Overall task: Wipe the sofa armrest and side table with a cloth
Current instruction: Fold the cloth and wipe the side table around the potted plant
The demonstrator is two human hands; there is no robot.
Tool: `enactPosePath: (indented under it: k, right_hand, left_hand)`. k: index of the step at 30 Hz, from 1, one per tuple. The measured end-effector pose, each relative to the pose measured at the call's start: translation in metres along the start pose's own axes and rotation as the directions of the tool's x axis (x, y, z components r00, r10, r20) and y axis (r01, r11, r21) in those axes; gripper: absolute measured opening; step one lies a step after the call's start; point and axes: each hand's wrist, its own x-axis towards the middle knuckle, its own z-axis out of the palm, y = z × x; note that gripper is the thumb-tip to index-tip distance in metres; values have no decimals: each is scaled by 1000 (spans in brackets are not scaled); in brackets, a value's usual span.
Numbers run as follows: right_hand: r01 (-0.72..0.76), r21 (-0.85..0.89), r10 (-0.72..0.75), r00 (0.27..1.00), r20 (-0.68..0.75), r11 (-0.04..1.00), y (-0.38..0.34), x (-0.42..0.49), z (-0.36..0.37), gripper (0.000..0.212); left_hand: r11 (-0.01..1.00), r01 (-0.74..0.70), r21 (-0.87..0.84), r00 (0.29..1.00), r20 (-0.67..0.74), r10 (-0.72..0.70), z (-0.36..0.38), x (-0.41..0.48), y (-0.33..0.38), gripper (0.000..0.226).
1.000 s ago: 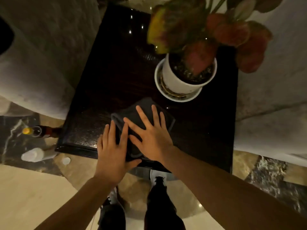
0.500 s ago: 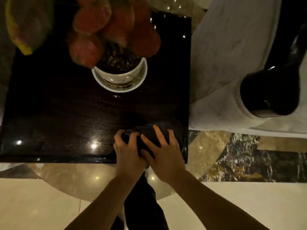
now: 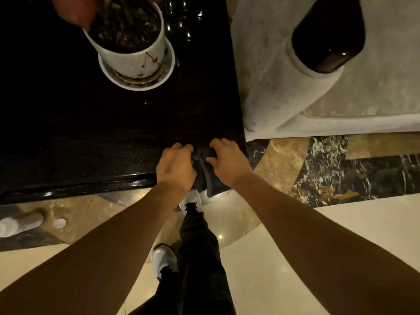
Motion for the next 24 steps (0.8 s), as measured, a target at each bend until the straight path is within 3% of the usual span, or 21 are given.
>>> enactPosePath:
  k: [3, 4, 6, 8, 10, 13, 15, 17, 19, 21, 23, 24]
  right_hand:
    - [-52, -97, 74, 969, 234, 994, 0, -56, 24, 34]
    - [-89, -47, 98, 951, 294, 995, 1, -75, 30, 34]
    - [-258, 189, 190, 930, 315, 948, 6, -101, 25, 34]
    - [-372, 479, 248, 920, 303, 795, 11, -110, 3, 31]
    - [-358, 750, 137, 930, 342, 556, 17, -111, -27, 17]
    - [-408, 903, -54, 907, 417, 133, 16, -101, -58, 23]
    - [-457, 889, -68, 886, 459, 45, 13, -89, -63, 36]
    - [-467, 882, -33, 882, 470, 56, 12, -77, -61, 44]
    - [-421, 899, 30, 907, 420, 118, 7, -71, -61, 39]
    - [-309, 905, 66, 951, 303, 292, 5, -68, -63, 31]
    - [-177, 833, 60, 983, 171, 524, 3, -68, -67, 27]
    - [-133, 794, 56, 991, 124, 593, 3, -69, -69, 27]
  left_hand:
    - [990, -26, 141, 962, 273, -14, 6, -41, -1, 26]
    - [996, -28, 88, 944, 329, -3, 7, -55, -3, 24]
    - [961, 67, -267, 940, 341, 29, 1, -74, -10, 20]
    - [716, 266, -645, 937, 349, -33, -22, -80, -14, 24]
    - [505, 341, -793, 926, 376, -34, -42, -75, -19, 28]
    - [376, 370, -850, 907, 417, 50, -57, -64, -18, 31]
    - [304, 373, -877, 917, 397, 22, -54, -54, -13, 33]
    - [305, 328, -894, 945, 310, -107, -43, -44, -6, 32]
    - [319, 273, -907, 954, 213, -211, -35, -39, -2, 29]
    - [313, 270, -911, 948, 194, -252, -28, -40, 4, 29]
    - [261, 302, -917, 931, 224, -288, -25, -42, 10, 30]
    - [217, 304, -928, 922, 229, -312, -25, -43, 15, 28]
